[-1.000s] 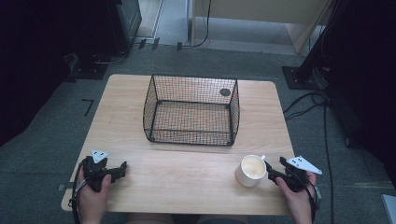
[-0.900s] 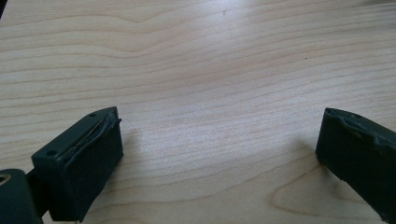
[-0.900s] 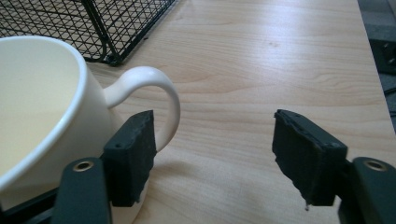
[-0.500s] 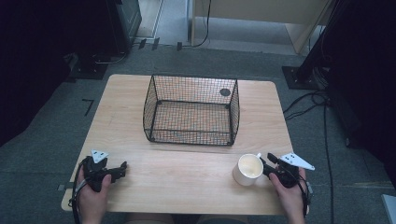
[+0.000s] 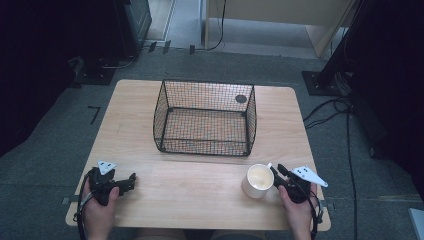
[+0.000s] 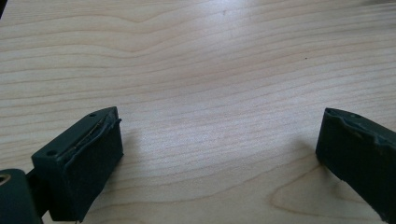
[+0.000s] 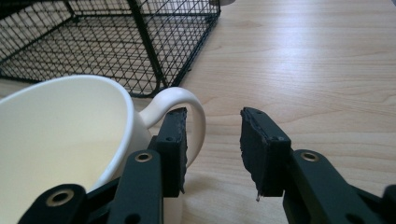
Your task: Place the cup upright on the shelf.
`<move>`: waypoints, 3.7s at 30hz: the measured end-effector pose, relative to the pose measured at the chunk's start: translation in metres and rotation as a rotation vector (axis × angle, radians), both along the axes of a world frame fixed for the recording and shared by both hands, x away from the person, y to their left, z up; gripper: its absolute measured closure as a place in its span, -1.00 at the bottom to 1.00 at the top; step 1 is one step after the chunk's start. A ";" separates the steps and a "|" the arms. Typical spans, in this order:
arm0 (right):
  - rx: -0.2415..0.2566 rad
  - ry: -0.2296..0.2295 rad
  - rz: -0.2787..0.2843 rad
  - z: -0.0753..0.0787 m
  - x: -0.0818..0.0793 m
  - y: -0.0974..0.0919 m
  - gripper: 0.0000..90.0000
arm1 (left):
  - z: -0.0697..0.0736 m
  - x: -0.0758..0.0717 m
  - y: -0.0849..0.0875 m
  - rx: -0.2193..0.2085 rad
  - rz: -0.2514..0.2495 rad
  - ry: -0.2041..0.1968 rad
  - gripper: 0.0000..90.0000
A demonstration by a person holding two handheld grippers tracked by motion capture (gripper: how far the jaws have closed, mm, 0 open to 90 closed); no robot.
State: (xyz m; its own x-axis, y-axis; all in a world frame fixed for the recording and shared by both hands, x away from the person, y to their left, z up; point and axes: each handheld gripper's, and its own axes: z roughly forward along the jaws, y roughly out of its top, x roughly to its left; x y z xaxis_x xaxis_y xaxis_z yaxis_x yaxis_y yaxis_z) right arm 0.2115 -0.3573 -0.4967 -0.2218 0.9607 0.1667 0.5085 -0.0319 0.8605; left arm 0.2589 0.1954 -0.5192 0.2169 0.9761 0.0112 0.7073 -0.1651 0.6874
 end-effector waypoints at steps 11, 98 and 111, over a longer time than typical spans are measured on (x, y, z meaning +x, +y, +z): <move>-0.068 0.030 0.045 0.000 -0.013 0.013 0.08 | 0.000 0.000 0.000 0.000 0.000 0.000 -0.98; -0.105 -0.037 0.696 0.043 -0.010 0.128 0.79 | 0.000 0.000 0.000 0.001 0.000 0.000 -0.98; -0.106 -0.077 0.680 0.076 0.004 0.125 0.79 | 0.000 0.000 0.000 0.000 0.000 0.000 -0.98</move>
